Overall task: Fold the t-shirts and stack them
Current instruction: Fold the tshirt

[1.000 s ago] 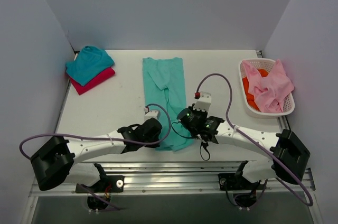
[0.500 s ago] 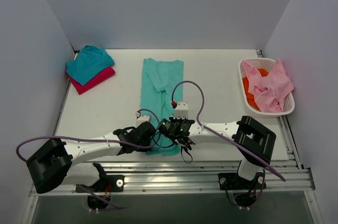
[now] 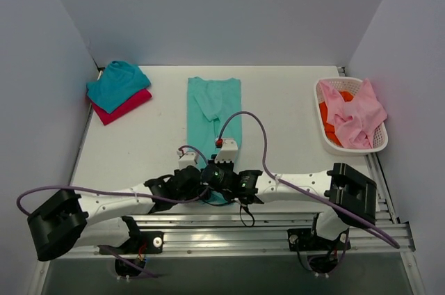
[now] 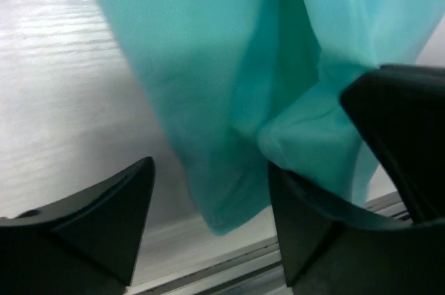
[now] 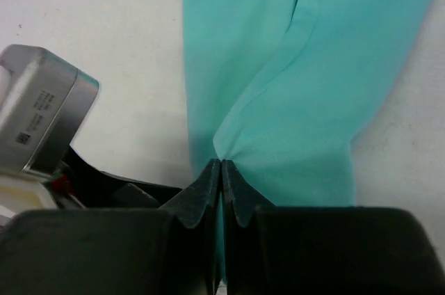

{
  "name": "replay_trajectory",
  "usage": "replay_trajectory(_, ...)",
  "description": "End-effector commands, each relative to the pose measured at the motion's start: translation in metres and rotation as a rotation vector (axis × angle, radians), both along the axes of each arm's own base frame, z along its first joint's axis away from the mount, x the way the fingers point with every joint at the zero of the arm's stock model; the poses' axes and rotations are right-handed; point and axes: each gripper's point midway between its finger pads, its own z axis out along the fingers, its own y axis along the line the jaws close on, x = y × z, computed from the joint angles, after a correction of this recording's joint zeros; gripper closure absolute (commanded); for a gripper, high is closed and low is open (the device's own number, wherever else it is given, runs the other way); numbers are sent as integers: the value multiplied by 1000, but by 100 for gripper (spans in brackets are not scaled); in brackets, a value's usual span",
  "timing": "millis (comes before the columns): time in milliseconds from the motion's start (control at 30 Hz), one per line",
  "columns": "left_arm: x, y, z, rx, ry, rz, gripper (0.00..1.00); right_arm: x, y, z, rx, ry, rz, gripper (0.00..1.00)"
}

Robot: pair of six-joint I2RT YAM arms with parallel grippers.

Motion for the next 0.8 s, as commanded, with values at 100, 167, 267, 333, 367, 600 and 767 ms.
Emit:
replay_trajectory(100,8,0,49,-195,-139,50,5,-12,51,26,199,-35,138,100)
replay_trajectory(167,8,13,63,-203,-170,74,6,-14,58,24,192,-28,157,100)
replay_trajectory(267,4,31,79,-199,-202,93,6,-17,64,20,180,-24,172,100)
replay_trajectory(333,4,39,89,-198,-222,108,6,-19,66,17,174,-18,181,100)
replay_trajectory(367,1,46,92,-194,-224,111,6,-20,67,13,166,-10,189,88)
replay_trajectory(600,-5,65,98,-164,-224,128,6,-30,49,-14,77,16,147,21)
replay_trajectory(767,-7,58,92,-180,-204,117,5,-39,23,-10,7,-17,85,20)
